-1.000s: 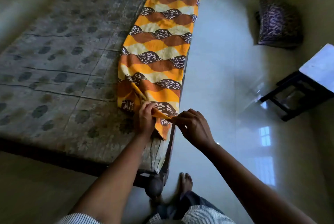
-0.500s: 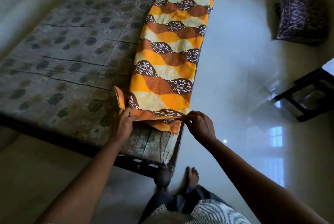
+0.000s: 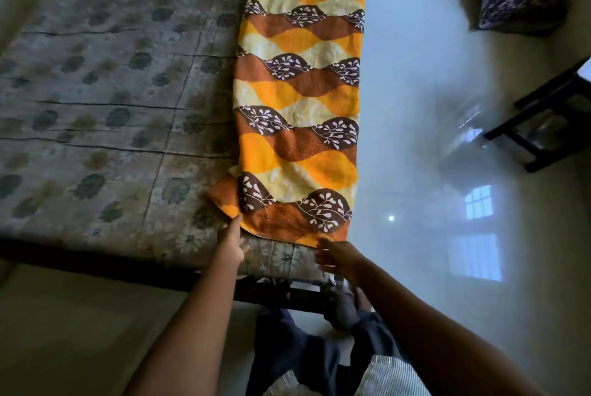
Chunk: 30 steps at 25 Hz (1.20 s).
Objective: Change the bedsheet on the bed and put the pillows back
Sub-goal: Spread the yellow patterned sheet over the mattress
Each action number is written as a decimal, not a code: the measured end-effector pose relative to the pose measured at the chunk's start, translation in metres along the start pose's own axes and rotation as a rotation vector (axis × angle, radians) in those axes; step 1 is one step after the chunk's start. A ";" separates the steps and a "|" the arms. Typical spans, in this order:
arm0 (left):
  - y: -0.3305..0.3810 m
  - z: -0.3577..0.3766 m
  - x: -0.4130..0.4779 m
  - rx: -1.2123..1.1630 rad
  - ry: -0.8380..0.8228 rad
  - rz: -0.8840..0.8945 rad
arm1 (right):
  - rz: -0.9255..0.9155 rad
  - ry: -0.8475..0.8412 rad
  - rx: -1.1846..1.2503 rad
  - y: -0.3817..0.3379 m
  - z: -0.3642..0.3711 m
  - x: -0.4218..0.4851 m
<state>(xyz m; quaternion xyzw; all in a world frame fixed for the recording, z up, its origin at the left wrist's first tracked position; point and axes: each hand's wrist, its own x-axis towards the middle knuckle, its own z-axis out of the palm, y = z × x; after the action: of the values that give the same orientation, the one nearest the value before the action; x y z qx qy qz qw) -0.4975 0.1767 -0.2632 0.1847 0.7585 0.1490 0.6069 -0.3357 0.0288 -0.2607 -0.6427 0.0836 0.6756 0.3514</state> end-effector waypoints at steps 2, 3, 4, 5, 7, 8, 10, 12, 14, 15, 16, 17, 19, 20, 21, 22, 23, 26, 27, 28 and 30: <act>0.015 -0.010 0.022 -0.145 -0.042 -0.088 | 0.093 -0.053 0.180 0.012 0.033 0.016; 0.024 -0.013 0.033 -0.185 -0.074 -0.091 | 0.072 -0.028 0.328 0.015 0.047 0.025; 0.034 -0.014 0.045 -0.203 -0.099 -0.087 | 0.019 0.049 0.498 0.014 0.059 0.033; 0.044 -0.014 0.052 -0.231 -0.139 -0.091 | -0.043 0.134 0.672 0.012 0.066 0.040; 0.067 -0.008 0.065 -0.268 -0.229 -0.136 | -0.134 0.275 0.911 -0.006 0.078 0.049; 0.078 -0.005 0.073 -0.254 -0.264 -0.164 | -0.163 0.325 0.965 -0.018 0.080 0.055; 0.095 0.000 0.081 -0.148 -0.269 -0.191 | -0.200 0.433 0.961 -0.045 0.074 0.065; 0.103 -0.003 0.084 -0.071 -0.289 -0.132 | -0.201 0.500 0.873 -0.067 0.061 0.064; 0.100 -0.017 0.082 -0.027 -0.264 -0.040 | -0.160 0.462 0.789 -0.076 0.051 0.056; 0.096 -0.030 0.081 -0.006 -0.261 0.019 | -0.139 0.440 0.742 -0.073 0.049 0.049; 0.090 -0.045 0.078 0.003 -0.246 0.101 | -0.142 0.435 0.707 -0.067 0.049 0.041; 0.084 -0.060 0.075 -0.007 -0.222 0.173 | -0.160 0.442 0.689 -0.056 0.050 0.033; 0.070 -0.089 0.067 0.009 -0.142 0.308 | -0.248 0.468 0.680 -0.032 0.057 0.017; 0.065 -0.099 0.061 0.006 -0.120 0.353 | -0.304 0.487 0.676 -0.022 0.061 0.009; 0.062 -0.109 0.053 -0.001 -0.111 0.390 | -0.361 0.516 0.669 -0.014 0.065 -0.001; 0.060 -0.116 0.043 -0.007 -0.112 0.425 | -0.410 0.542 0.646 -0.008 0.068 -0.010; 0.057 -0.122 0.036 -0.014 -0.115 0.447 | -0.451 0.551 0.632 -0.004 0.072 -0.021; 0.040 -0.153 0.015 -0.034 -0.119 0.491 | -0.511 0.555 0.544 0.028 0.079 -0.050; 0.031 -0.165 0.010 -0.040 -0.119 0.500 | -0.501 0.568 0.502 0.042 0.082 -0.060; 0.022 -0.177 0.003 -0.045 -0.116 0.505 | -0.489 0.582 0.467 0.059 0.084 -0.066; 0.000 -0.199 -0.006 -0.063 -0.101 0.508 | -0.485 0.608 0.463 0.093 0.088 -0.074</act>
<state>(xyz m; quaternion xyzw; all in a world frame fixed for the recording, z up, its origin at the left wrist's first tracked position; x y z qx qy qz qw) -0.6906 0.1740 -0.2142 0.3574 0.6516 0.3107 0.5926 -0.4667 -0.0170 -0.2097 -0.7175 0.1788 0.3177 0.5936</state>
